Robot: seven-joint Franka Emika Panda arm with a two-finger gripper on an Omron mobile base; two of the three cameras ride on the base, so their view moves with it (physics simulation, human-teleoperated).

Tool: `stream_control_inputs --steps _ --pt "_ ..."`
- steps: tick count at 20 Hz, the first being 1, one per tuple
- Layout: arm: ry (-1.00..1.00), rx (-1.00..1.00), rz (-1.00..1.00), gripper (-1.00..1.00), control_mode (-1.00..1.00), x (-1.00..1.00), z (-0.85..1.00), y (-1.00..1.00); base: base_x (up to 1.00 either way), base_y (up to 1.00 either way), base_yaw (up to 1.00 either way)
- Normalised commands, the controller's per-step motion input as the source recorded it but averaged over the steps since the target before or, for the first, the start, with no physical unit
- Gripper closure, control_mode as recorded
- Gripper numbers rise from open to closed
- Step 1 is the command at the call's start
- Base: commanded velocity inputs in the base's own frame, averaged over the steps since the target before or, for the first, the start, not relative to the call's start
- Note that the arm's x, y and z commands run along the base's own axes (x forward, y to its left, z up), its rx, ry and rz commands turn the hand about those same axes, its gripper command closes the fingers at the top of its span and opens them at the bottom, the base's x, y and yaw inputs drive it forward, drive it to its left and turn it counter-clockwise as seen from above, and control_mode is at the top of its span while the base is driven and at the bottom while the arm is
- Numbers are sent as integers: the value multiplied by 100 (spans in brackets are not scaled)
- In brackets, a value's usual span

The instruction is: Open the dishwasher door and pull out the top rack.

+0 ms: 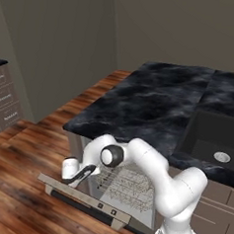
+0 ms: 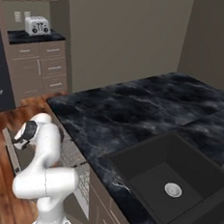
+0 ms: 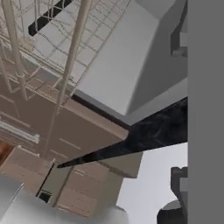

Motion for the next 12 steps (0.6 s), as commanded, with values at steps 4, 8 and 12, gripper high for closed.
stream_control_inputs --steps 4,8,12 --pt "48 92 45 -100 -100 -49 -66 -6 0 0 0" --pt "47 92 44 -100 -100 -51 -66 -6 0 0 0" --pt "47 93 42 -100 -100 -53 -65 -6 0 0 0"
